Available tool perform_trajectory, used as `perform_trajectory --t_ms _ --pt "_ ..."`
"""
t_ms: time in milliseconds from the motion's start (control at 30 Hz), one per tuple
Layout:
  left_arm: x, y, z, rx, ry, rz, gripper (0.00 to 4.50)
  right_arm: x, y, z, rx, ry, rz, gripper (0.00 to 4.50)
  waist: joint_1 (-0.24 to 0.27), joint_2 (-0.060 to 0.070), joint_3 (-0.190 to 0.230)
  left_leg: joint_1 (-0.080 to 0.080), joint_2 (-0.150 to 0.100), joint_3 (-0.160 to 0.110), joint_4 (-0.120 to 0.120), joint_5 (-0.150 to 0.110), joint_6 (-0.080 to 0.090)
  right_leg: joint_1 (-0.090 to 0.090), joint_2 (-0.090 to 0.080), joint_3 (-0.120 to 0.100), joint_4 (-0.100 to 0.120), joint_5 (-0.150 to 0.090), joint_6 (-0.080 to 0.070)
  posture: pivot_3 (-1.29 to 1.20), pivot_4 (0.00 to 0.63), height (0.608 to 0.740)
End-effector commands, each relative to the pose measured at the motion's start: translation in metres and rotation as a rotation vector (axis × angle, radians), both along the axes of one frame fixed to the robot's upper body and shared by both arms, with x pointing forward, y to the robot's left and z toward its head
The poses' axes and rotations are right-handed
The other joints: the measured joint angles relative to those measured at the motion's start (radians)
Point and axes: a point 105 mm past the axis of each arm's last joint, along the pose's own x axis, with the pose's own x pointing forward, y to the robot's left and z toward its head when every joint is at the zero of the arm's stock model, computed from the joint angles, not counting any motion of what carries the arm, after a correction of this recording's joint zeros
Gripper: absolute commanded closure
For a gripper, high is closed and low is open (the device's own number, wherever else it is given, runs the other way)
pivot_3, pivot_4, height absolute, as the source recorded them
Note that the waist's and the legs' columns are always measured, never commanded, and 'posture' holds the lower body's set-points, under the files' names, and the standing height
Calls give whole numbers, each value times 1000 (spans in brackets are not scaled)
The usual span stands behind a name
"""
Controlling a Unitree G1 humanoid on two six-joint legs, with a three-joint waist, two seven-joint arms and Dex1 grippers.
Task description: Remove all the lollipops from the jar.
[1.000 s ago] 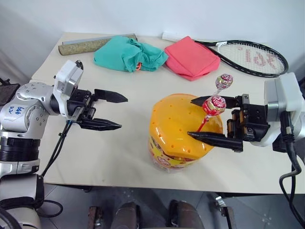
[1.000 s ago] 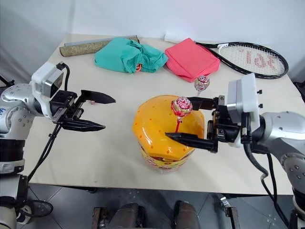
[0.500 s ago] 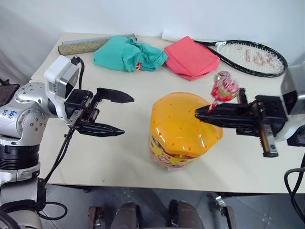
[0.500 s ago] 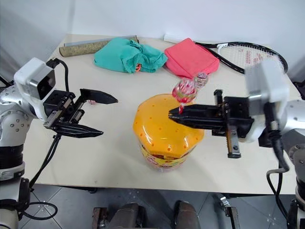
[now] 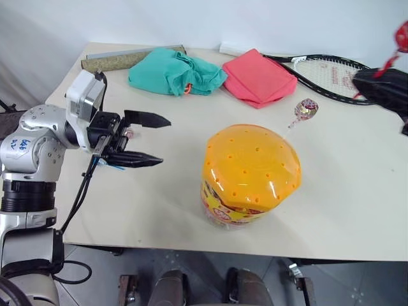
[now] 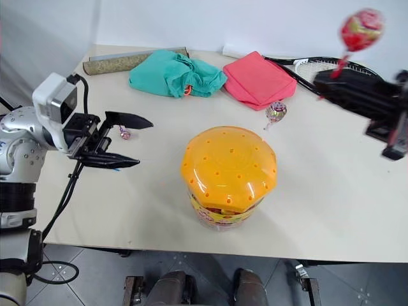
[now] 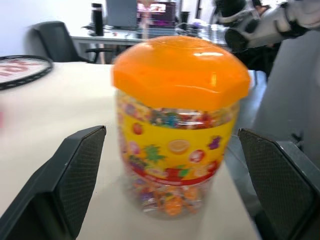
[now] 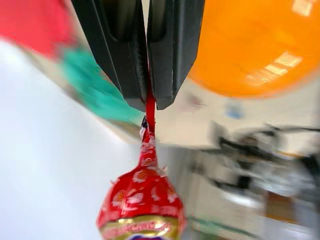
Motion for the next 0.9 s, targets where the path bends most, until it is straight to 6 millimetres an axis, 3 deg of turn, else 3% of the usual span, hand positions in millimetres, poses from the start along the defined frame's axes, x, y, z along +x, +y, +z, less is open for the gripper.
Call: perform_trajectory --t_ms 33,67,200,333,533,700,800,900 --pt "-5 0 3 16 -28 -63 0 9 -37 -16 -22 130 -224 4476 -3 0 0 0 0 0 0 0 0 0 0 0 0 0 0 0 150 740" --pt "-6 1 3 14 -23 -71 0 11 -43 -23 -19 158 -255 4476 -5 0 0 0 0 0 0 0 0 0 0 0 0 0 0 0 150 740" --pt "-8 13 -2 39 8 -64 0 24 -70 -96 -44 560 -403 4476 -8 0 0 0 1 0 -1 0 0 0 0 0 0 0 0 0 150 740" --pt "-13 19 1 22 13 -65 0 33 -84 -133 -28 684 -506 4476 -12 1 0 1 1 1 -1 0 0 -1 0 1 0 0 0 0 150 740" --pt "-19 26 4 7 10 -63 0 42 -101 -180 -57 858 -598 4476 -10 1 0 1 1 1 -1 0 0 -1 0 1 0 0 0 0 150 740" --pt "-22 23 2 -4 9 -56 0 62 -123 -215 -15 963 -733 4476 -13 1 0 0 1 1 -1 0 0 -1 0 1 0 0 0 0 150 740" --pt "-21 20 1 -17 8 -55 0 68 -126 -225 -23 991 -755 4476 -11 1 0 0 1 1 -1 0 0 -1 0 1 0 0 0 0 150 740" --pt "-21 19 0 -17 8 -55 0 71 -122 -222 -24 972 -742 3777 -12 2 1 0 1 1 -1 0 0 -1 0 1 0 0 0 0 150 740"
